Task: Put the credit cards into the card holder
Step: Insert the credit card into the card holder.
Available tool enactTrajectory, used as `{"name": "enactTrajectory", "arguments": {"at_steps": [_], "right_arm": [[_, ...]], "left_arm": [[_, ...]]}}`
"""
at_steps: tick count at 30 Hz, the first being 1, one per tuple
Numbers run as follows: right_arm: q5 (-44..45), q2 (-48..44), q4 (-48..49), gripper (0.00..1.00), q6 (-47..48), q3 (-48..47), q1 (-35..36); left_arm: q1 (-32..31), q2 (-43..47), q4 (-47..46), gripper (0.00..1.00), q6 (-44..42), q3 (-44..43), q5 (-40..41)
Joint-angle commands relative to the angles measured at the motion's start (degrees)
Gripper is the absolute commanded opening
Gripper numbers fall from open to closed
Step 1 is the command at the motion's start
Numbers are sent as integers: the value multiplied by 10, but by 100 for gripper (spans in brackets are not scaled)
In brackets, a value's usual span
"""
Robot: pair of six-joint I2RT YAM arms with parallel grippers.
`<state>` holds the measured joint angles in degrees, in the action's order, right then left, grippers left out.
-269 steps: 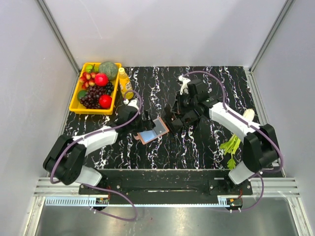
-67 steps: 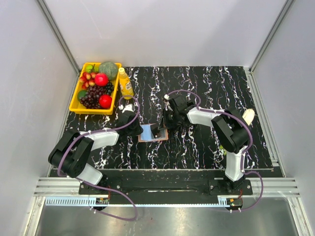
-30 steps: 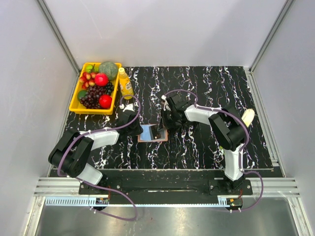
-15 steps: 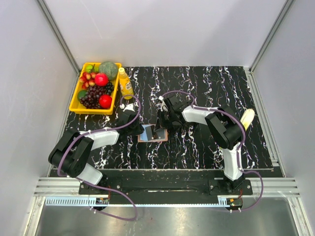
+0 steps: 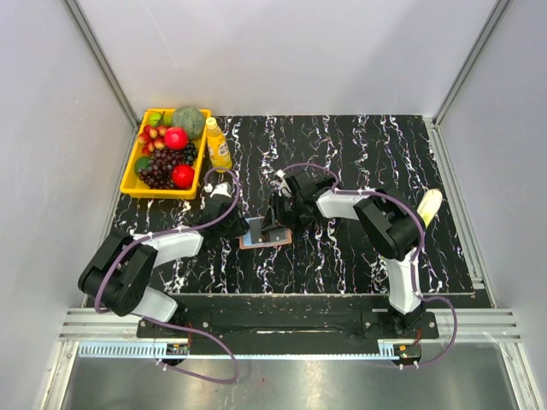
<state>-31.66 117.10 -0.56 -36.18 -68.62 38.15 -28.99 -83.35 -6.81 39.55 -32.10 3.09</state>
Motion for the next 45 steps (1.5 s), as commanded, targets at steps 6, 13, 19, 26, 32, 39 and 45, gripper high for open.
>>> {"name": "enactTrajectory", "arguments": {"at_steps": [6, 13, 19, 26, 32, 39, 45], "right_arm": [[33, -11, 0, 44, -30, 9, 28], [42, -6, 29, 45, -64, 9, 49], [60, -15, 19, 46, -63, 2, 61], [59, -12, 45, 48, -99, 4, 68], [79, -21, 78, 50, -125, 20, 79], [97, -27, 66, 52, -119, 15, 79], [143, -52, 10, 54, -65, 7, 78]], "left_arm": [[3, 17, 0, 33, 25, 32, -21], [3, 34, -9, 33, 36, 48, -19], [4, 38, -16, 32, 41, 53, -21], [3, 37, -21, 32, 45, 54, -27], [3, 40, -23, 31, 48, 59, -28], [5, 54, -17, 32, 40, 66, -28], [18, 62, 36, 33, 16, 49, 8]]}}
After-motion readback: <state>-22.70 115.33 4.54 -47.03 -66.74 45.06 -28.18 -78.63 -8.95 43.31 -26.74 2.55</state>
